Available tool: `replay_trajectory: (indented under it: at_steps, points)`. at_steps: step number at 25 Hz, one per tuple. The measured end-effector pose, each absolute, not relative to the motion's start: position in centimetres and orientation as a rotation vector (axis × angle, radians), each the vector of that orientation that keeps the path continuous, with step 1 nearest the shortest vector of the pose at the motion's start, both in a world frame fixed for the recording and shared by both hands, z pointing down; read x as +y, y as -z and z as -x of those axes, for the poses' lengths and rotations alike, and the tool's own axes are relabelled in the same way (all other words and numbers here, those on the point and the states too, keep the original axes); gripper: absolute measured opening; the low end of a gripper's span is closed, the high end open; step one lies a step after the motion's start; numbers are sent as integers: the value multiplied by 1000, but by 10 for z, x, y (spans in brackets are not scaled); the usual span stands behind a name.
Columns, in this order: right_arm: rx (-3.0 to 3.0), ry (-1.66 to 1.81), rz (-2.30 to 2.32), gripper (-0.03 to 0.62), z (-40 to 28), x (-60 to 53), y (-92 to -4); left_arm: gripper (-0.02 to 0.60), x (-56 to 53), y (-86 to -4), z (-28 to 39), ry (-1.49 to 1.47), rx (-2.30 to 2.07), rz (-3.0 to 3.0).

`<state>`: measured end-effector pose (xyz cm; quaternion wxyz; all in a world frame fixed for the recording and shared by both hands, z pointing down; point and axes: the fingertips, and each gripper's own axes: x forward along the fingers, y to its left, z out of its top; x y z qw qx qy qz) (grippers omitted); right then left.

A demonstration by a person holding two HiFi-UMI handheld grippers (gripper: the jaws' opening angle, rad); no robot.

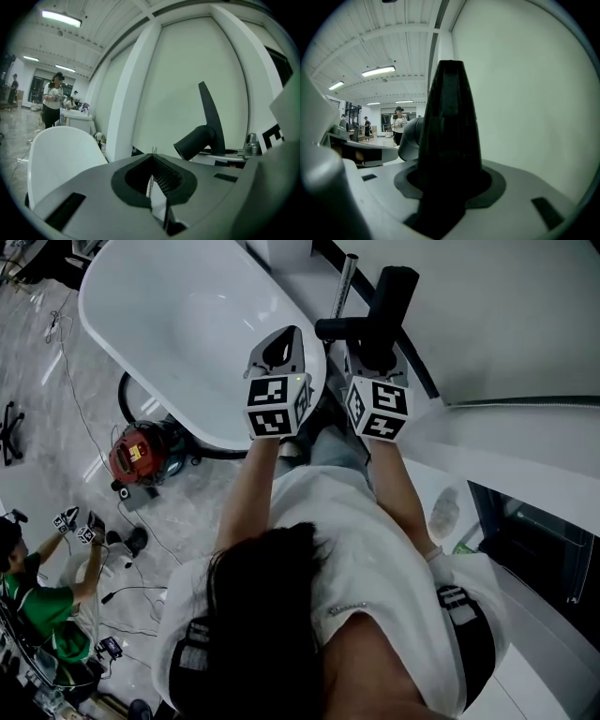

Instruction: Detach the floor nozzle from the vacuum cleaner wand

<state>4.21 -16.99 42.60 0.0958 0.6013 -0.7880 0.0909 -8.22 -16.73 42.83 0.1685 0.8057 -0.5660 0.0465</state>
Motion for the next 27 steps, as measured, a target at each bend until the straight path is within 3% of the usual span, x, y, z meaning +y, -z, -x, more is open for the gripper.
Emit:
replay_trajectory:
  at_steps: [27]
  points:
    - [-2328, -129, -1717, 199, -36, -150, -429, 3, -148, -435, 69, -153, -1690, -2336]
